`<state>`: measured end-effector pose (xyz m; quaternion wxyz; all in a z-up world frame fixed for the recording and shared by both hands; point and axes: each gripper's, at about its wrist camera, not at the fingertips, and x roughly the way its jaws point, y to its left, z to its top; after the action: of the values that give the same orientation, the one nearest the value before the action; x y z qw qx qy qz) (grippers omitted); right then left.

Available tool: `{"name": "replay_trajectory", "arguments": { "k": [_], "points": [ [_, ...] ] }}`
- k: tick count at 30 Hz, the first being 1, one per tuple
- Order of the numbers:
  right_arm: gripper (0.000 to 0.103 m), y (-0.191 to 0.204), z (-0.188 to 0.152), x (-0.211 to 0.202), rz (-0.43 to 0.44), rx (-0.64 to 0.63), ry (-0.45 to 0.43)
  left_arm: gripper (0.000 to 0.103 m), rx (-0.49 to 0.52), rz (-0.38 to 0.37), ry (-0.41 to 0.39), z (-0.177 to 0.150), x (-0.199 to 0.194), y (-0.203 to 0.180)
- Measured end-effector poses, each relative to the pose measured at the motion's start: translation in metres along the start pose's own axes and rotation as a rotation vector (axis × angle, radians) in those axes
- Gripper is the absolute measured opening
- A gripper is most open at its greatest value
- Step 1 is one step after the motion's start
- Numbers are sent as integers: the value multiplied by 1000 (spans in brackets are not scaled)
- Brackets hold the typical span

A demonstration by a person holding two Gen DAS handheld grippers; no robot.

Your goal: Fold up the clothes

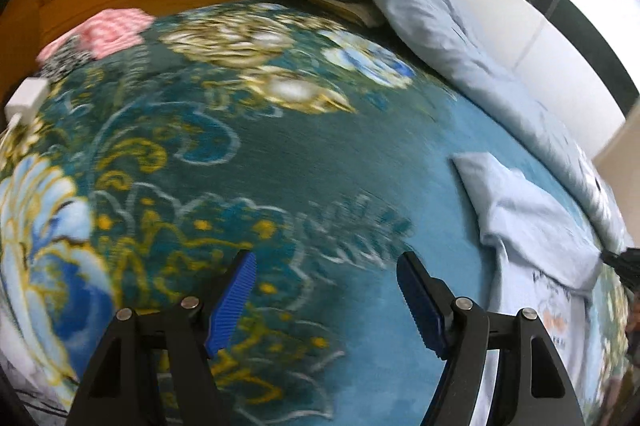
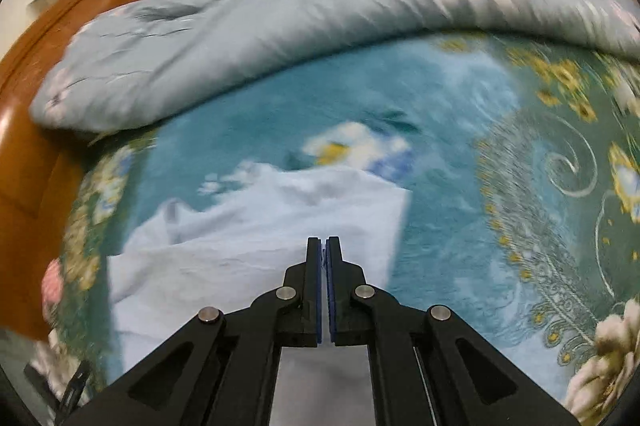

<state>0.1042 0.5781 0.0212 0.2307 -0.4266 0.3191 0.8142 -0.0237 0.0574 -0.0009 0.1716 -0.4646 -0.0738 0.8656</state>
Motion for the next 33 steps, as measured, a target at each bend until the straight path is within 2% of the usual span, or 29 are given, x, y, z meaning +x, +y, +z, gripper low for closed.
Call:
{"name": "replay_trajectory", "arguments": {
  "k": [2, 5, 9, 12, 15, 18, 24, 26, 33],
  "points": [
    [2, -17, -1, 7, 14, 38, -3, 76, 5, -25, 13, -2, 0, -9],
    [3, -30, -6, 16, 45, 51, 18, 76, 2, -106, 54, -9, -2, -21],
    [3, -44, -19, 0, 36, 55, 7, 76, 28, -193, 118, -27, -8, -33],
    [5, -50, -50, -18, 109, 10, 33, 76, 48, -213, 179, -47, -8, -38],
    [12, -61, -92, -31, 151, -37, 87, 76, 91, -199, 200, -63, -14, -45],
    [15, -77, -131, -42, 163, -13, 136, 76, 141, -207, 236, -75, -23, -56],
    [20, -92, -205, -85, 274, 0, 166, 76, 200, -256, 323, -105, -38, -64],
    [24, -96, -226, -97, 309, 14, 180, 76, 201, -271, 342, -113, -45, -61],
    [25, -110, -284, -120, 404, 45, 222, 76, 165, -367, 410, -137, -60, -40]
  ]
}}
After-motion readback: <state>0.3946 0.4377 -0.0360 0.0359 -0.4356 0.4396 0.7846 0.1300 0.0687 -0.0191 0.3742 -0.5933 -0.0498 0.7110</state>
